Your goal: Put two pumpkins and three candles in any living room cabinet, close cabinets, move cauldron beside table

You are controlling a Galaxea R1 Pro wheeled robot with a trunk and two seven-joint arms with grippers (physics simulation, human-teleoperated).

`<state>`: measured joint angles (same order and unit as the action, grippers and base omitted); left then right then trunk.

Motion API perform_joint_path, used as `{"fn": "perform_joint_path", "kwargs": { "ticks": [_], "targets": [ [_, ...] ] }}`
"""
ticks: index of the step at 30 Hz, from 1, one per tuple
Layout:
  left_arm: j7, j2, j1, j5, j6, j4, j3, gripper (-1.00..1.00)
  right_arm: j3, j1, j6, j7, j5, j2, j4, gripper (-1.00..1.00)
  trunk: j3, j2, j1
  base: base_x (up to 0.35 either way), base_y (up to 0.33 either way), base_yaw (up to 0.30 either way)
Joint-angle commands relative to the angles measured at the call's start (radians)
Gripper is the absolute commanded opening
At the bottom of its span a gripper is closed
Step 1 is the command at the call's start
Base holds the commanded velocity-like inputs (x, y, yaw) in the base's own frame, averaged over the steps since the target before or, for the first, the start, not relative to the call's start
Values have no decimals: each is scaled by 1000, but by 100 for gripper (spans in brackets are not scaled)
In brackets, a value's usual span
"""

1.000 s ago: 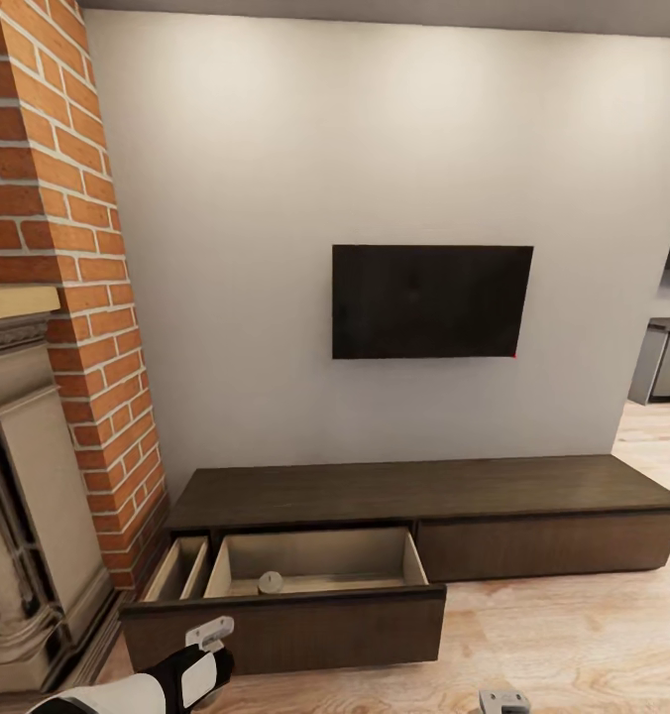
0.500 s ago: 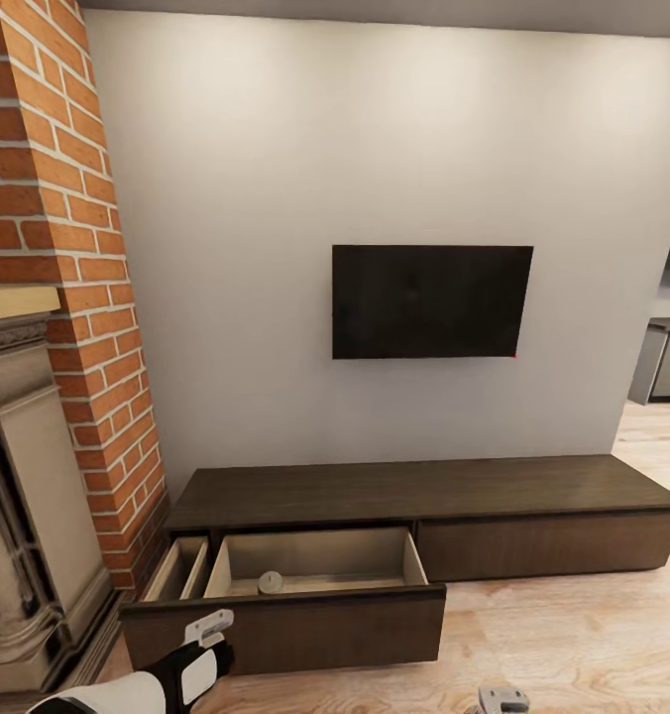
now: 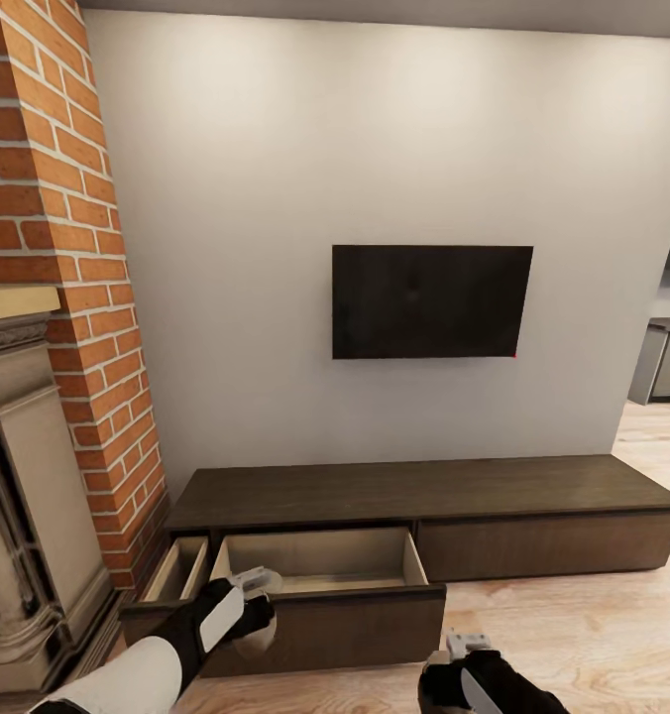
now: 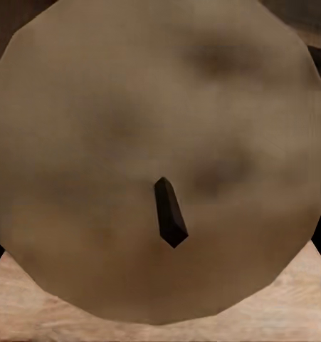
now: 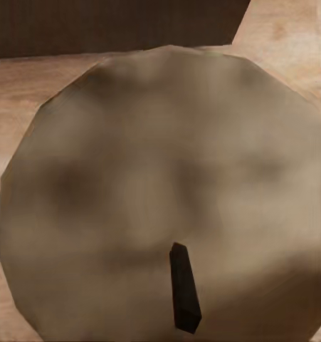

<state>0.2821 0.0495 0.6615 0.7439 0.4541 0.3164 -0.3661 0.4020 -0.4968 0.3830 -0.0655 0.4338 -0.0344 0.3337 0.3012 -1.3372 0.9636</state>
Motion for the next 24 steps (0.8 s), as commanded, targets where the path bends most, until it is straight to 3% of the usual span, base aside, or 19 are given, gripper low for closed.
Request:
{"fn": "perform_joint_path", "kwargs": {
  "ticks": [1,7,14,18,20,24],
  "targets": [
    [18,3,1,0,38,13,-8,-100,8,-2,48,-8,4,-1,32,-100,1,-1,0,0,0,0],
    [41,30,6,0,146,28,-8,-100,6,-27,217,-8,6,-1,116,-100,1,-1,0,0,0,0],
    [49,56,17,2,251,28,-8,-100,-1,-163,384,-9,11,-1,137,-100,1,-1,0,0,0,0],
    [49,58,72,7,271,22,-5,-100,-37,-230,448,-8,10,0,131,-100,1,-1,0,0,0,0],
    [49,60,119,8,278,6,-4,-100,-81,-268,490,-8,9,0,128,-100,1,-1,0,0,0,0],
    [49,64,185,9,293,-11,-4,-100,-128,-317,556,-8,8,0,126,-100,1,-1,0,0,0,0]
  ]
}}
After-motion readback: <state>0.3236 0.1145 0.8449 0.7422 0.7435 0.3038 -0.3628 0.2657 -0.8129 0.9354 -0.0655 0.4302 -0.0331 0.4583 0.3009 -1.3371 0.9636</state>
